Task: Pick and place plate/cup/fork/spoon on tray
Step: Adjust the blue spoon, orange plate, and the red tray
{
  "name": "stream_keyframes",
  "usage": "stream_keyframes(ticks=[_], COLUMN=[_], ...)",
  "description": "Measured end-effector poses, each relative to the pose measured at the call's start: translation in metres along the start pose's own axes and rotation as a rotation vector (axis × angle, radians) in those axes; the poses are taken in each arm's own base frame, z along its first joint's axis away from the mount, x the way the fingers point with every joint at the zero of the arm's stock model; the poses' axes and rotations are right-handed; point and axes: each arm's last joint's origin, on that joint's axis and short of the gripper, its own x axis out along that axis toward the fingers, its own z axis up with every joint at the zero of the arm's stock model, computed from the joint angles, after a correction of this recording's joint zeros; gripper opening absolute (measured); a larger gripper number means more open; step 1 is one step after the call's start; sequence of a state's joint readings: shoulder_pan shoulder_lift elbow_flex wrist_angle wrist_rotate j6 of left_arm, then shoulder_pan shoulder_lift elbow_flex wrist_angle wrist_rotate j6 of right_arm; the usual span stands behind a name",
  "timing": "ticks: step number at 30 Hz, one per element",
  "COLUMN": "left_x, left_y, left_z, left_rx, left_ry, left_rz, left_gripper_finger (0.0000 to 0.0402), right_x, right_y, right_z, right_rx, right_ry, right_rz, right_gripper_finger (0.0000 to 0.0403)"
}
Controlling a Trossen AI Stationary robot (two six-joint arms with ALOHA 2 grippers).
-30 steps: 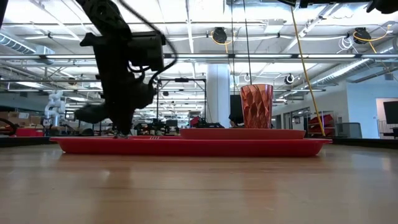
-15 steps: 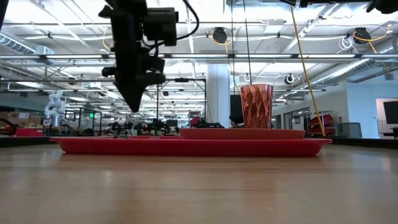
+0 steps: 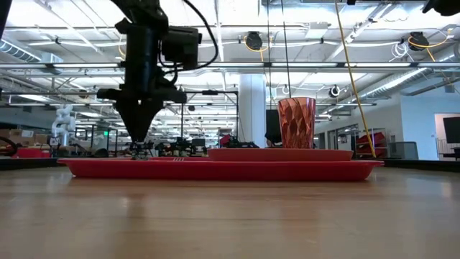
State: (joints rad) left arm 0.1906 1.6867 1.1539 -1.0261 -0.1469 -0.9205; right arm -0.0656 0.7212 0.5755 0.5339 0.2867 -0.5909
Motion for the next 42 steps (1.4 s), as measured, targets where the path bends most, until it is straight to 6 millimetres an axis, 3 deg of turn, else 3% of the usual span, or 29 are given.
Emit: stream_keyframes(ticks=[7, 16, 25, 34, 42], left_x=[0.009, 0.009, 0.009, 0.044, 0.046], left_y=[0.000, 0.001, -0.004, 0.009, 0.009], left_z=[0.010, 0.011, 0.004, -0.011, -0.008], left_rx=[-0.133, -0.252, -0.318, -0.411, -0.396], left_ry=[0.029, 0.033, 0.031, 0.091, 0.050], left_rz=[-0.125, -0.122, -0.121, -0.096, -0.114], left_gripper_finger=[0.0111, 0.0134, 0.0150, 0.0150, 0.0150], right_x=[0.000, 0.000, -0.006, -0.015, -0.015], right_y=[0.001, 0.002, -0.005, -0.011, -0.011], right_z=[-0.001, -0.003, 0.005, 0.010, 0.010], right_rx=[-0.049, -0.160, -0.089, -0.060, -0.061], right_ry=[0.012, 0.026, -0.022, -0.043, -0.044], right_rz=[0.009, 0.021, -0.016, -0.028, -0.027], right_gripper_finger=[0.0137, 0.0137, 0.0137, 0.0137, 0.0137])
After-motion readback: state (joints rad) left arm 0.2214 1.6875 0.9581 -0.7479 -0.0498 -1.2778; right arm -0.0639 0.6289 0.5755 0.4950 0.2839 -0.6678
